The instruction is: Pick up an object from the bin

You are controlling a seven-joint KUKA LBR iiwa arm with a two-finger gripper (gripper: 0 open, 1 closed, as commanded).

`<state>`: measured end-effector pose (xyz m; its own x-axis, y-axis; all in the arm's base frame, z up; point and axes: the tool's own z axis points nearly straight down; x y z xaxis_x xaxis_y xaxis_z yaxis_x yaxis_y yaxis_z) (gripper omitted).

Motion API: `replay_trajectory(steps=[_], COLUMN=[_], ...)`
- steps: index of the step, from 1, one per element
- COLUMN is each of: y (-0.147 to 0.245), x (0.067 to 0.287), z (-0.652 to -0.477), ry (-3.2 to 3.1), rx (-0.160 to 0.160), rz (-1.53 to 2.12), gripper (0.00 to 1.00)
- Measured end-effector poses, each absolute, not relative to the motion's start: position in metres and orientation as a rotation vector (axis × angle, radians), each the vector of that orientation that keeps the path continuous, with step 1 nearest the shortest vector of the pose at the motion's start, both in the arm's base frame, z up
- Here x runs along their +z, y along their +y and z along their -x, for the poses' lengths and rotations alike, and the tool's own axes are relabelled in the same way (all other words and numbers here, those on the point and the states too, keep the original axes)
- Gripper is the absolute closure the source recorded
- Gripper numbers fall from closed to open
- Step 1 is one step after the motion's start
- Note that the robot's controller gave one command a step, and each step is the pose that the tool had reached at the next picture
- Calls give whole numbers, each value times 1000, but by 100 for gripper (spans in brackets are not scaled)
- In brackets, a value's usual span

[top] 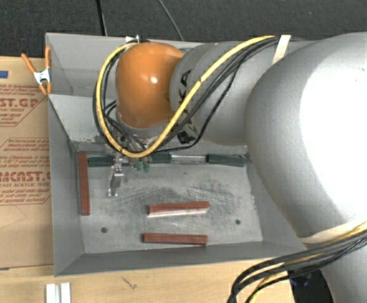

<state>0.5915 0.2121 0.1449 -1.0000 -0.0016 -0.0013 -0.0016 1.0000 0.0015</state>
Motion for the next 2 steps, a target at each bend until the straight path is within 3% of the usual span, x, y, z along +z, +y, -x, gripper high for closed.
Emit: replay_trajectory(steps=[1, 2], y=[165, 146], x=[116, 121], z=[-588, -584], ry=[3138, 3141], rx=[3, -1], rz=[-96, -103], gripper=[0, 0])
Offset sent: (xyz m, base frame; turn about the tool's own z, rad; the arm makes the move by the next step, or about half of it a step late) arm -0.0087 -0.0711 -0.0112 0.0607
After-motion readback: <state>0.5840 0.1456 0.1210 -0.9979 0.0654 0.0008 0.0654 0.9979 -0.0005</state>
